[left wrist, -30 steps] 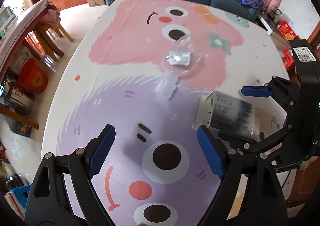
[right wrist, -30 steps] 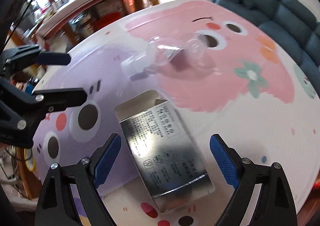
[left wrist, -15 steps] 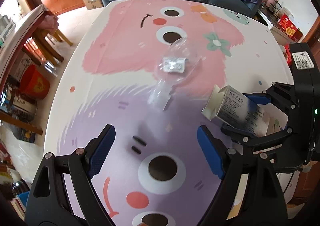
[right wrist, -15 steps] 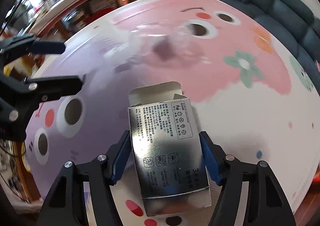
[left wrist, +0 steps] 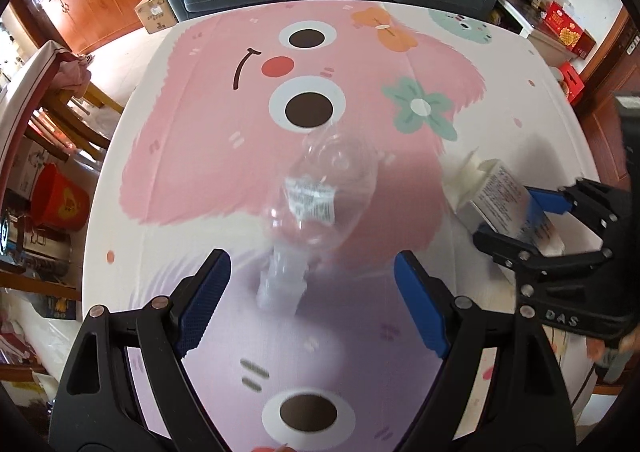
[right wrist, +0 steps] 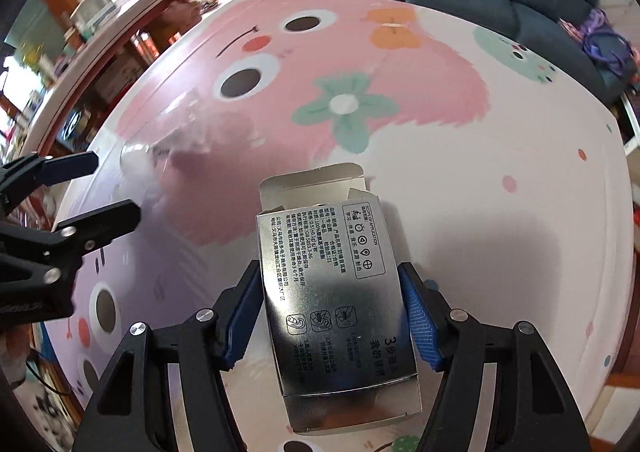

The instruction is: Collect trash

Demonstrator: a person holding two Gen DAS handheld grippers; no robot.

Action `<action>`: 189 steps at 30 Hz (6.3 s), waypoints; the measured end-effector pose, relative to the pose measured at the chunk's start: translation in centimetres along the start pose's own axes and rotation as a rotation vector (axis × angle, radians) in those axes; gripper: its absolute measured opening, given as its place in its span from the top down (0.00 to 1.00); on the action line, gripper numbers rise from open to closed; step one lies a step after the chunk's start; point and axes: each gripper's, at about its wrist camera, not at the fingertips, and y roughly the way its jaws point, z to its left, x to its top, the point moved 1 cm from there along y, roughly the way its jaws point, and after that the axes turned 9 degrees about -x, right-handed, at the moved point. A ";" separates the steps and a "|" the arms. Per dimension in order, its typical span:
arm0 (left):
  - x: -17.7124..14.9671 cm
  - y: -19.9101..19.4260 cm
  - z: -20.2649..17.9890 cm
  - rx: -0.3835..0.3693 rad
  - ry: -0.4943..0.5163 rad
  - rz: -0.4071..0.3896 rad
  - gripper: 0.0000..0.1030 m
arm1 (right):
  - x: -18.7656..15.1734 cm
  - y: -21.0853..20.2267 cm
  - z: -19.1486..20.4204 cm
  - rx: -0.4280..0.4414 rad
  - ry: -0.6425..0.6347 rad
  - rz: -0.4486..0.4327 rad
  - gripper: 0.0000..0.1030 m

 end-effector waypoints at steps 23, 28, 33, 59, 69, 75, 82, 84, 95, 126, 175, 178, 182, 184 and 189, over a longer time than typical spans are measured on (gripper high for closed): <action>2.5 2.3 -0.3 0.045 -0.018 0.006 0.59 | -0.5 -3.3 0.8 0.026 0.038 -0.032 0.36; 0.6 0.3 -0.5 0.055 -0.018 0.001 0.59 | -1.1 -4.3 1.0 0.027 0.058 -0.028 0.36; -2.2 -2.2 -0.7 0.051 -0.040 -0.003 0.59 | -1.9 -5.3 1.5 0.031 0.077 -0.008 0.36; -17.2 -14.5 -0.4 -0.068 -0.043 -0.134 0.59 | -11.8 -12.4 14.5 -0.052 0.057 0.127 0.36; -25.3 -19.6 1.0 -0.170 0.036 -0.172 0.59 | -19.2 -15.3 19.4 -0.084 0.226 0.078 0.36; -30.8 -21.4 2.7 -0.220 0.074 -0.146 0.59 | -25.6 -17.5 22.6 -0.093 0.373 0.023 0.36; -36.4 -22.0 4.8 -0.281 0.053 -0.112 0.59 | -32.2 -19.7 26.0 -0.112 0.417 0.003 0.36; -37.5 -22.1 5.0 -0.295 0.054 -0.107 0.59 | -34.3 -20.5 27.1 -0.118 0.408 0.008 0.36; -42.5 -16.4 2.7 -0.340 0.059 -0.009 0.59 | -42.6 -15.6 27.9 -0.086 0.403 0.133 0.36; -49.3 17.8 0.4 -0.158 0.037 0.145 0.28 | -49.8 14.2 22.5 -0.036 0.506 0.116 0.20; -37.6 -26.0 -2.2 -0.097 0.077 -0.233 0.25 | -36.2 -31.9 21.8 -0.158 0.563 -0.144 0.17; -36.8 -28.8 -2.8 -0.089 0.084 -0.271 0.25 | -34.9 -35.0 21.6 -0.164 0.557 -0.181 0.17; -35.8 -31.0 -3.2 -0.072 0.084 -0.305 0.25 | -33.8 -38.2 21.4 -0.181 0.533 -0.229 0.17; -35.2 -32.0 -3.1 -0.073 0.072 -0.325 0.25 | -33.3 -39.1 21.5 -0.192 0.518 -0.246 0.17; -34.3 -33.3 -3.6 -0.076 0.074 -0.341 0.25 | -32.2 -40.8 21.1 -0.206 0.505 -0.277 0.17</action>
